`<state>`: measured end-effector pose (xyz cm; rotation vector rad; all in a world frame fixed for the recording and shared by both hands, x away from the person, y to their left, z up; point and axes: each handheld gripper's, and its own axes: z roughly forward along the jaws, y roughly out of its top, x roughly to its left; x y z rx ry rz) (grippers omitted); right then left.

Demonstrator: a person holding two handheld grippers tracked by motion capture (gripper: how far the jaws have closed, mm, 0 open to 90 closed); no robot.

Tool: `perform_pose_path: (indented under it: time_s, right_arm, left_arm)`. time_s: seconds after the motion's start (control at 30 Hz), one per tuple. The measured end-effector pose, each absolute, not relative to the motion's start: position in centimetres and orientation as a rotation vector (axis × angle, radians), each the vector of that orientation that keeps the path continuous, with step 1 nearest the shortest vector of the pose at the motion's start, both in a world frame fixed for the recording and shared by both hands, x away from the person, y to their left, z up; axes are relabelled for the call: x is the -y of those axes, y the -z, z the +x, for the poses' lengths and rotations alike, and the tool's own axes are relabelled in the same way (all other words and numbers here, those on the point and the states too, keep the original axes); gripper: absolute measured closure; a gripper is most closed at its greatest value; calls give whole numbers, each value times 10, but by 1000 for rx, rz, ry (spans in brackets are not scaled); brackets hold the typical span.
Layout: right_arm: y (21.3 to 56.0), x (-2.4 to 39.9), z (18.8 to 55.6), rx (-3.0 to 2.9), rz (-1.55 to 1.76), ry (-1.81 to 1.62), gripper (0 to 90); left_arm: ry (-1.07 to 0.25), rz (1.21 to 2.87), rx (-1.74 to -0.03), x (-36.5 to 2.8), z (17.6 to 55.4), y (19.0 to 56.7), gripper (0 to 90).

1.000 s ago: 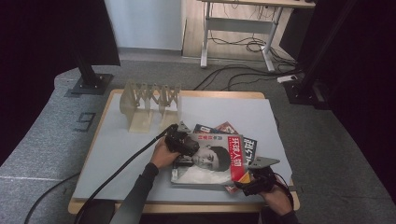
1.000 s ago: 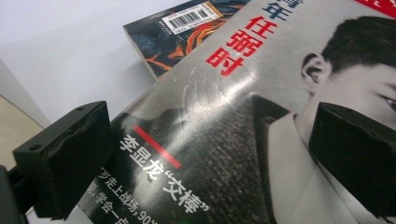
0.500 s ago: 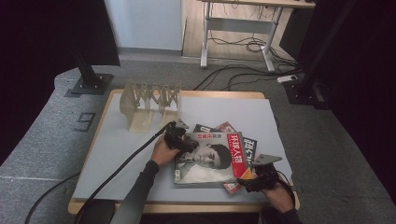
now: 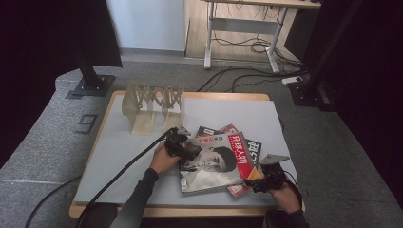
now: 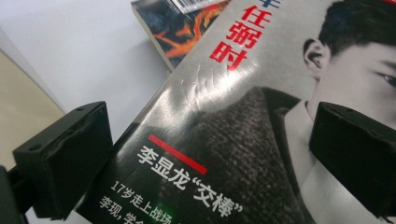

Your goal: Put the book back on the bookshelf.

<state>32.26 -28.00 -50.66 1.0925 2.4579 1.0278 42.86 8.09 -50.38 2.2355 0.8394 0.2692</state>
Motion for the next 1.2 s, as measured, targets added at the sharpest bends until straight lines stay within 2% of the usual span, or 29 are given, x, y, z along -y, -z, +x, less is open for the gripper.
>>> perform_pose_path:
  time_s: [0.53,1.2]
  right_arm:
    - [505,292,326,-2413,1141,-1040,4]
    - [502,314,359,-2280,1248,-948,0]
  left_arm:
    - [-245,2248,-827,-88,409,505,0]
    - [-180,2293,-788,-82,396,505,0]
